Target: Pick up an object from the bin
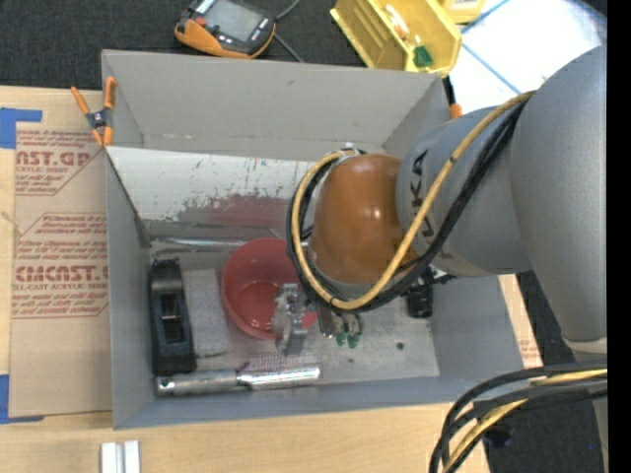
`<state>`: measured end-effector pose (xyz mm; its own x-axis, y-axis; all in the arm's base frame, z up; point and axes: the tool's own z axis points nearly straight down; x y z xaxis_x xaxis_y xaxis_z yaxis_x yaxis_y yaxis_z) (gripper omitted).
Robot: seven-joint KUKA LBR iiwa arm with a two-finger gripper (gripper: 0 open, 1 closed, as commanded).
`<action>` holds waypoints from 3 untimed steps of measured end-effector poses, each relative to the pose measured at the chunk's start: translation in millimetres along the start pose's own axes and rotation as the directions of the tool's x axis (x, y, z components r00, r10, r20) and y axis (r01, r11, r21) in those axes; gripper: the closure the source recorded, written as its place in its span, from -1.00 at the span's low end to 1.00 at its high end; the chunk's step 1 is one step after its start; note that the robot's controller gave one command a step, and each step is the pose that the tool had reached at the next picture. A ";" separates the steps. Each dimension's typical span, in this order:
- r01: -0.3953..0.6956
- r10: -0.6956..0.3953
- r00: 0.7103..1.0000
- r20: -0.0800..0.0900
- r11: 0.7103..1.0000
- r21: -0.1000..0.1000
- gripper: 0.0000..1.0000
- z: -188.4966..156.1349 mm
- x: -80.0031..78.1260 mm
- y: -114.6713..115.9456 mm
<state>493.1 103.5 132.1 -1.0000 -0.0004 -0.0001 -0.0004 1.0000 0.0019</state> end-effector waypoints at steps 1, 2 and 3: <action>-0.062 0.062 0.998 -0.002 0.998 -0.002 1.00 -0.8 7.4 -17.8; -0.062 0.062 0.998 -0.002 0.998 -0.002 1.00 -0.8 7.4 -17.8; -0.062 0.062 0.998 -0.002 0.998 -0.002 1.00 -0.8 7.4 -17.8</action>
Offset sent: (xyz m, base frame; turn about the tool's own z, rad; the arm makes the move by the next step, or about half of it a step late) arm 0.0000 0.0000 0.0000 0.0000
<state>485.7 85.7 132.8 -0.9981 0.0616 0.0015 0.0616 0.9981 0.0040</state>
